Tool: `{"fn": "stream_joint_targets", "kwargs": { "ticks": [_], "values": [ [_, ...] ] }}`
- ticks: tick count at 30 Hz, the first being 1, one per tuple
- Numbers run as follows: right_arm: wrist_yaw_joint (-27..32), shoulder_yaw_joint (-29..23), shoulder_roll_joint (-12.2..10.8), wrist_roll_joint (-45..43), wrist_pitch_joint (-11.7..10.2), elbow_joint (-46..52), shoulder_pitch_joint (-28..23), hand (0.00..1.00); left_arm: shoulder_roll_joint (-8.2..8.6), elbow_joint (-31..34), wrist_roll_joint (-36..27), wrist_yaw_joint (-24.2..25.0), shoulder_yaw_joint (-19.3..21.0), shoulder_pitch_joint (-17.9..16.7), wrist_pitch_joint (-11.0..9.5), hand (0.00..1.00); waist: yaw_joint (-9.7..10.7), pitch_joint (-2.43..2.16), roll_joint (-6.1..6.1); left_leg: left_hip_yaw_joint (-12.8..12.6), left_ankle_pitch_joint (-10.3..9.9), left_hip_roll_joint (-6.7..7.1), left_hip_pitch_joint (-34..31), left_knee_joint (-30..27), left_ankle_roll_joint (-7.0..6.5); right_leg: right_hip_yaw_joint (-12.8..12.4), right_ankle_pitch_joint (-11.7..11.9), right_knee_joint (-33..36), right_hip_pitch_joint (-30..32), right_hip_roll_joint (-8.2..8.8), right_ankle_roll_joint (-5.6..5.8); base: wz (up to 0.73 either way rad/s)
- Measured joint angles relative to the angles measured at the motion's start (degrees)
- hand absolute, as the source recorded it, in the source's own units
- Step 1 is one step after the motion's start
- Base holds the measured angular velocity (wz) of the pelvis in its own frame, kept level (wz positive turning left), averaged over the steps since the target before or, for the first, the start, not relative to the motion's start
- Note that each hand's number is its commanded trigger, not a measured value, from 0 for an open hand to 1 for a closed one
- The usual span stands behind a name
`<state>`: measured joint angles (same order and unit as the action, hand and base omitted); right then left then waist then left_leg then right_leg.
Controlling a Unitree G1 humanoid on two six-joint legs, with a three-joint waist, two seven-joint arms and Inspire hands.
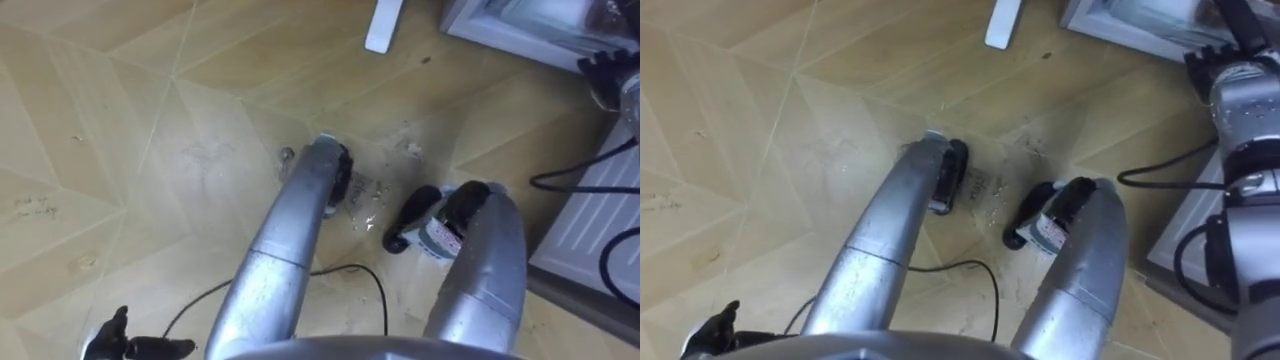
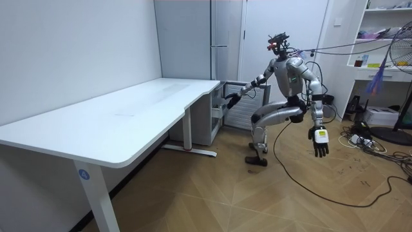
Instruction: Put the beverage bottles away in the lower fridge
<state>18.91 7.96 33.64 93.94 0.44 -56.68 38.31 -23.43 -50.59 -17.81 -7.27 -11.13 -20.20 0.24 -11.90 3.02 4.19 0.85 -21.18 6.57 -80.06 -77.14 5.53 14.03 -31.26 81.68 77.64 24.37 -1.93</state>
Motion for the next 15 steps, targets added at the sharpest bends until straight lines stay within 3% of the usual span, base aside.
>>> {"fn": "stream_joint_targets", "kwargs": {
  "ticks": [1, 2, 3, 4, 5, 6, 7, 10, 11, 13, 15],
  "values": [
    [0.1, 1.0, 0.1, 0.0, 0.0, 2.8, 0.2, 0.0, 0.02, 0.2, 0.0, 0.0, 0.1, -2.2, -0.1, 0.0, 0.2, -0.12, -0.18, 0.2, -3.5, 0.12, 2.9, -4.9, -2.29, 1.6, 0.0, 1.5, -0.1, 2.96, -0.02, -0.56],
    [0.1, 1.7, 0.2, 0.3, -0.1, 4.3, 0.5, 0.0, -0.05, 0.2, 0.0, 0.0, 0.1, -3.0, -0.1, 0.0, 0.4, -0.13, -0.38, 0.4, -5.3, 0.32, 3.5, -6.5, -5.42, 2.3, 0.0, 2.5, 0.2, 4.54, -0.05, -0.36],
    [0.1, 2.3, 0.8, 0.5, -0.8, 6.8, 0.5, 0.0, -0.23, -0.1, 0.1, -0.3, 0.4, -2.8, -0.1, 0.0, 0.7, 0.26, -0.85, 0.7, -6.1, 0.59, 2.7, -7.2, -5.55, 3.0, -0.5, 4.4, 0.6, 5.9, -0.06, -0.04],
    [0.3, 3.7, 1.3, 0.9, -2.1, 8.4, 0.6, 0.0, -0.97, 0.6, 0.8, -1.5, 0.4, -2.7, -0.6, 0.0, 0.7, 0.37, -1.03, 1.4, -6.1, 0.5, 2.3, -7.3, -5.48, -1.1, -2.2, 8.9, 0.1, 3.98, 0.99, 0.08],
    [0.5, 4.5, 1.6, 0.9, -2.4, 8.8, 0.8, 0.0, -1.54, 1.4, 1.1, -2.1, 0.2, -2.6, -0.7, 0.0, 0.6, 0.35, -0.99, 1.6, -6.3, 0.27, 2.1, -7.3, -4.92, -3.1, -3.1, 11.3, -1.2, 2.17, 1.89, 0.19],
    [0.5, 4.6, 1.6, 0.6, -3.1, 8.9, 1.6, 0.0, -2.92, 2.4, 0.9, -2.5, -0.4, -2.6, -1.1, 0.0, 0.1, 0.18, -0.23, 1.8, -6.0, -0.28, 1.5, -6.9, -3.29, -5.1, -6.4, 12.1, -5.8, -0.5, 3.09, 0.15],
    [0.2, 4.3, 2.1, -0.1, -3.9, 9.1, 3.1, 0.0, -3.86, 3.2, 0.7, -2.5, -0.4, -2.6, -0.9, 0.0, -0.7, 0.63, -0.02, 2.0, -5.0, -1.04, 0.9, -6.8, -1.36, -4.4, -9.6, 12.1, -7.1, -0.32, 0.74, 0.16],
    [-0.5, 4.2, 2.9, -2.4, -4.8, 11.0, 3.3, 0.0, -4.86, 4.6, 0.9, -2.5, -0.3, -4.1, -0.5, 0.0, -1.1, 0.57, 0.17, 2.5, -4.4, -2.32, 0.3, -5.8, -0.33, -0.9, -10.1, 12.1, -8.0, 2.16, -0.41, 0.3],
    [-1.3, 4.2, 3.2, -2.4, -4.8, 11.3, 3.3, 0.0, -4.86, 5.1, 1.1, -2.0, -0.5, -5.5, -0.3, 0.0, -1.2, 0.53, 0.08, 2.9, -4.3, -2.33, 0.6, -5.7, -0.24, 0.2, -9.8, 12.1, -9.1, 2.53, -1.36, 0.32],
    [-2.0, 4.2, 3.3, -2.1, -4.8, 11.2, 3.3, 0.0, -4.87, 6.0, 1.2, -1.7, -0.5, -7.9, 0.1, 0.0, -1.7, 0.5, -0.01, 3.7, -3.5, -2.76, 1.4, -6.0, 0.35, 1.2, -9.8, 12.4, -10.9, 2.16, -2.13, 0.15],
    [-3.7, 4.2, 3.3, -2.0, -4.9, 10.9, 3.3, 0.0, -4.89, 6.7, 1.2, -0.9, -0.6, -10.5, 0.7, 0.0, -2.7, 0.57, -0.46, 4.9, -1.6, -2.83, 2.3, -6.3, -0.32, 3.0, -10.5, 12.3, -13.2, 1.72, -2.94, 0.0]
  ]
}}
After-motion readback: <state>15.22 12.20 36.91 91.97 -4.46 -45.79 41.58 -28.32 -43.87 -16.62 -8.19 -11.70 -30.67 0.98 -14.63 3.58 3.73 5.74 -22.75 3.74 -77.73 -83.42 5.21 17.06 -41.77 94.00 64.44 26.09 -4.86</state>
